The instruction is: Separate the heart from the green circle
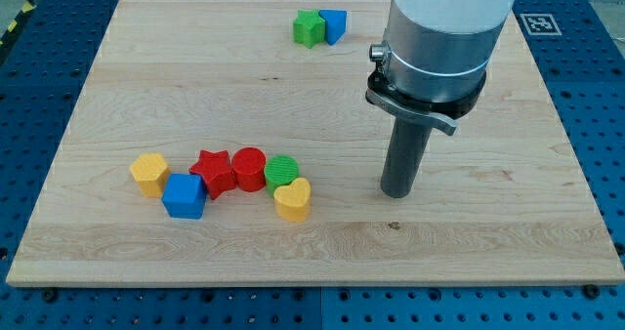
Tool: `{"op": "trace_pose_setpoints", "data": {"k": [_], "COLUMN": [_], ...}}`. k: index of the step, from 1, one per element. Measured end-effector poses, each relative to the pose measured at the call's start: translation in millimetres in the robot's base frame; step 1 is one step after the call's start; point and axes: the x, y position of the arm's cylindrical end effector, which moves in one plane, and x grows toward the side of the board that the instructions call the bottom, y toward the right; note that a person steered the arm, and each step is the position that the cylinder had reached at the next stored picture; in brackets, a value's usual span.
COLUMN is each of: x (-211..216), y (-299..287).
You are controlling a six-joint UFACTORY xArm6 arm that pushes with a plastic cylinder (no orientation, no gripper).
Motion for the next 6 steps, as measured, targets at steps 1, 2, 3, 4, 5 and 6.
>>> {"op": "trace_pose_setpoints", "data": {"k": [1,2,3,4,5,6], "x": [-0.3,-2.0,-5.3,29.0,54.4,54.7], "y": [0.4,1.0,1.0,-0.4,-57.4,-154.9]}}
